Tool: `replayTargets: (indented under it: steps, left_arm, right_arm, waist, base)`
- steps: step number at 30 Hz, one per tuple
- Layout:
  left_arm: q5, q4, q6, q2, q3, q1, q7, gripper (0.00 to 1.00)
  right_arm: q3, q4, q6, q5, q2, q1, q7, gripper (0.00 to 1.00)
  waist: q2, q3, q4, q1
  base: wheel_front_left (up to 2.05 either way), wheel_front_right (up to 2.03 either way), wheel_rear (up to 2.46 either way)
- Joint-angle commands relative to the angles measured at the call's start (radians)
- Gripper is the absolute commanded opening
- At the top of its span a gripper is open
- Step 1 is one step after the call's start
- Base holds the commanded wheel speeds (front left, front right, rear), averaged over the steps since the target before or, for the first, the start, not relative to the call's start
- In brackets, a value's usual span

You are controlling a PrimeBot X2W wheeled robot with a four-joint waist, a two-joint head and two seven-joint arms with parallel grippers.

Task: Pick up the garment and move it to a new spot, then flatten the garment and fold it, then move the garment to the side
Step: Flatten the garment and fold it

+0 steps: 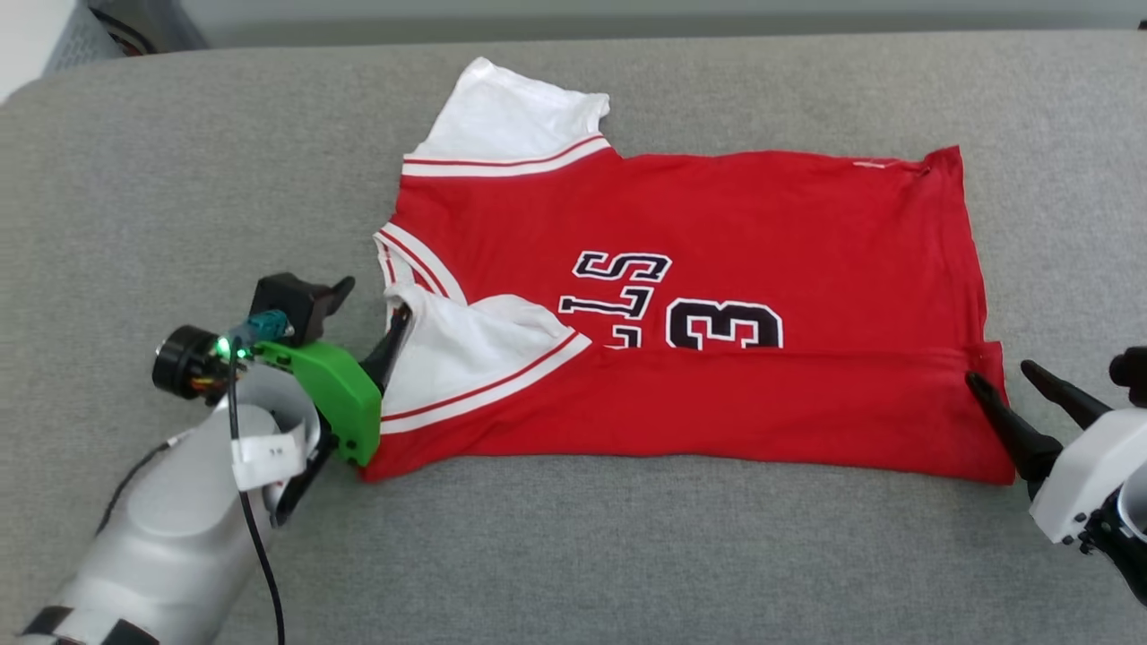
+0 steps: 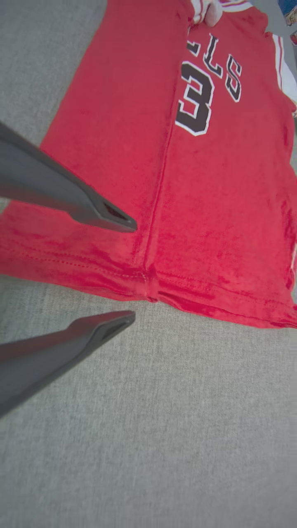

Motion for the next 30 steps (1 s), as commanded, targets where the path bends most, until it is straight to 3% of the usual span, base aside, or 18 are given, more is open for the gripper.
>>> replayTargets:
  steps: [1,5,14,18,30]
  left_arm:
    - [-0.011,-0.025,-0.006,0.021,0.002,-0.039,0.018,1.0]
    - [-0.069,-0.097,-0.018,0.06,-0.001,-0.074,0.164,1.0]
    - [-0.272,-0.245,-0.027,0.134,-0.078,-0.122,0.671,1.0]
    - [-0.331,-0.269,-0.028,0.15,-0.113,-0.111,0.815,1.0]
    - [-0.331,-0.171,-0.016,0.129,-0.21,-0.005,0.897,1.0]
  right_arm:
    - [-0.012,-0.015,-0.001,0.005,-0.01,0.023,-0.011,1.0]
    - [-0.037,-0.05,-0.001,-0.008,-0.018,0.06,-0.003,1.0]
    - [-0.075,-0.094,-0.001,-0.032,-0.003,0.102,0.072,1.0]
    - [-0.082,-0.108,-0.001,-0.04,0.009,0.104,0.096,1.0]
    - [-0.071,-0.112,-0.001,-0.054,0.045,0.058,0.125,1.0]
  waist:
    - [0.0,-0.044,0.029,0.0]
    - [0.0,-0.071,0.041,0.0]
    - [0.0,-0.092,0.047,0.0]
    - [0.0,-0.084,0.039,0.0]
    - [0.0,-0.019,-0.013,0.0]
  base:
    - [0.0,0.0,0.0]
    - [0.0,0.0,0.0]
    - [0.0,0.0,0.0]
    - [0.0,0.0,0.0]
    - [0.0,0.0,0.0]
